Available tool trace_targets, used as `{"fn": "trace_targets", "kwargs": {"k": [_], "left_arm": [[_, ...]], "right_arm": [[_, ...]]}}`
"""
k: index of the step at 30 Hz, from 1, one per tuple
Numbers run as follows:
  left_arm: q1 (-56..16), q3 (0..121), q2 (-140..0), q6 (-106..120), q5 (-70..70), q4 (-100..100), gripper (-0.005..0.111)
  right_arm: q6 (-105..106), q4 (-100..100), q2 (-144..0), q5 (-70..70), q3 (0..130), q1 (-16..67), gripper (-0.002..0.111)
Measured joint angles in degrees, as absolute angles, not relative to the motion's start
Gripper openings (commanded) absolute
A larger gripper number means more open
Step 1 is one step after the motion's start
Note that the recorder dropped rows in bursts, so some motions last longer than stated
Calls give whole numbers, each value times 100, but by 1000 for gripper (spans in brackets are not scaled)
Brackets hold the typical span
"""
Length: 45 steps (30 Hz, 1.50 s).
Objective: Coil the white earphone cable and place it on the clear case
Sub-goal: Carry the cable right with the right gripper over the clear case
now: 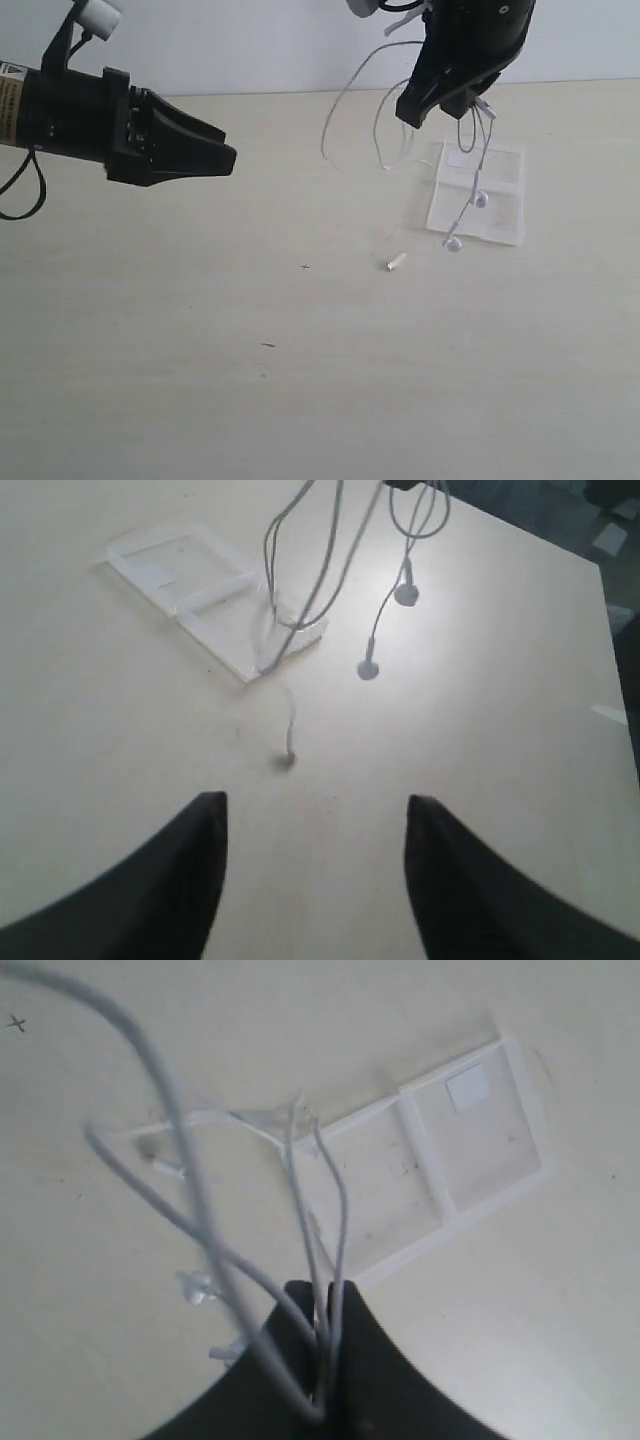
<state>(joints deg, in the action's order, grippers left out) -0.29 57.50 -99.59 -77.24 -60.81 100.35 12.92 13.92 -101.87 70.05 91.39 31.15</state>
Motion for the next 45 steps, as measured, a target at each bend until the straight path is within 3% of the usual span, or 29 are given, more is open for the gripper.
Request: {"fn": "trace_targets", "kwargs": {"k": [17,29,32,34,45], "left_arm": [[-62,5750,-9700,-7379,-6164,9934,57],[-62,5750,-9700,-7428,-6209,10018,34],[-62,5750,-9700,-7428,-6332,10018,18],[-62,5750,-9700,-7428,-6407,10018,0],[-62,5673,-9700,-7386,-6514,10029,0]], "right_arm": [[1423,1524,-10187,7017,9139,3101,0],[1409,1204,-9459,7017,9139,2259,0],[1504,915,-9274,7030,9139,2068,0],[1543,825,-9209,7030,9151,2026,0],[1669,339,-9172,7030,9671,1973,0]]}}
